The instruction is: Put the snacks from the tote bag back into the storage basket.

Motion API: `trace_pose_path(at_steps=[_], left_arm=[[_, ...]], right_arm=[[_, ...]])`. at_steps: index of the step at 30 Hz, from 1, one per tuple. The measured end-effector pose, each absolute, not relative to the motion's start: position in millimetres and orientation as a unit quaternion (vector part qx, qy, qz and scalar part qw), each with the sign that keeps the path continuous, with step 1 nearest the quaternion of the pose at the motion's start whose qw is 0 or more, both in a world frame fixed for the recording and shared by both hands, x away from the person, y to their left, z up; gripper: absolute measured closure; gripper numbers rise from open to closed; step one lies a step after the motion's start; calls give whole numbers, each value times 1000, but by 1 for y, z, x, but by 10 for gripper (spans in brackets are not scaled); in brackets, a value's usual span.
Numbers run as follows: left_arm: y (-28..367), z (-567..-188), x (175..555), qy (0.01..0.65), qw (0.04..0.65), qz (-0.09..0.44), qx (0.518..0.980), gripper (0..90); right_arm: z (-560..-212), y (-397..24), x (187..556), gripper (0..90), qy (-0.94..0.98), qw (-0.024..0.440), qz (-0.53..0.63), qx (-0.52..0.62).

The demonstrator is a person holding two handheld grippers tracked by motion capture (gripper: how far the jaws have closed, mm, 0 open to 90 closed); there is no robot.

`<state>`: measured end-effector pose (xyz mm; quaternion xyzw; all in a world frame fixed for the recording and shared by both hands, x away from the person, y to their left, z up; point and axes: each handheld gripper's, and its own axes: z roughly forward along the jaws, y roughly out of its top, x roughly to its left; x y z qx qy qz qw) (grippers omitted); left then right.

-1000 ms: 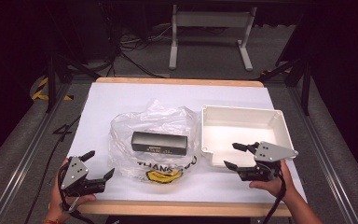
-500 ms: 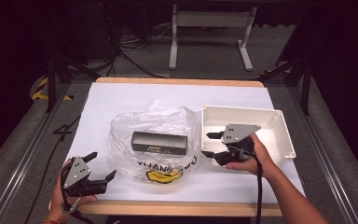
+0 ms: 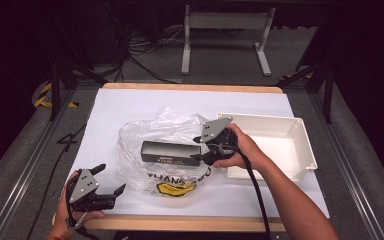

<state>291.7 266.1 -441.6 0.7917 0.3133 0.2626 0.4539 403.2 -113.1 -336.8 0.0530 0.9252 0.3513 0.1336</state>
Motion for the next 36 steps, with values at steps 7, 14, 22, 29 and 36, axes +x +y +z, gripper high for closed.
trace_pose_path(at_steps=[7, 14, 22, 29, 36], left_arm=[[266, -441, 292, 308, 454, 263, 794, 109], [265, -442, 292, 307, 456, 258, 794, 108], [263, -442, 293, 305, 455, 257, 796, 107], [262, -442, 293, 302, 454, 256, 798, 107], [263, -442, 294, 302, 453, 256, 799, 107]], right_arm=[[-346, -92, 420, 453, 939, 121, 319, 45], [-359, -83, 434, 436, 947, 103, 301, 51], [-368, -77, 441, 405, 957, 93, 271, 51], [-374, -71, 446, 379, 965, 94, 239, 49], [-383, -65, 452, 368, 976, 80, 197, 47]])
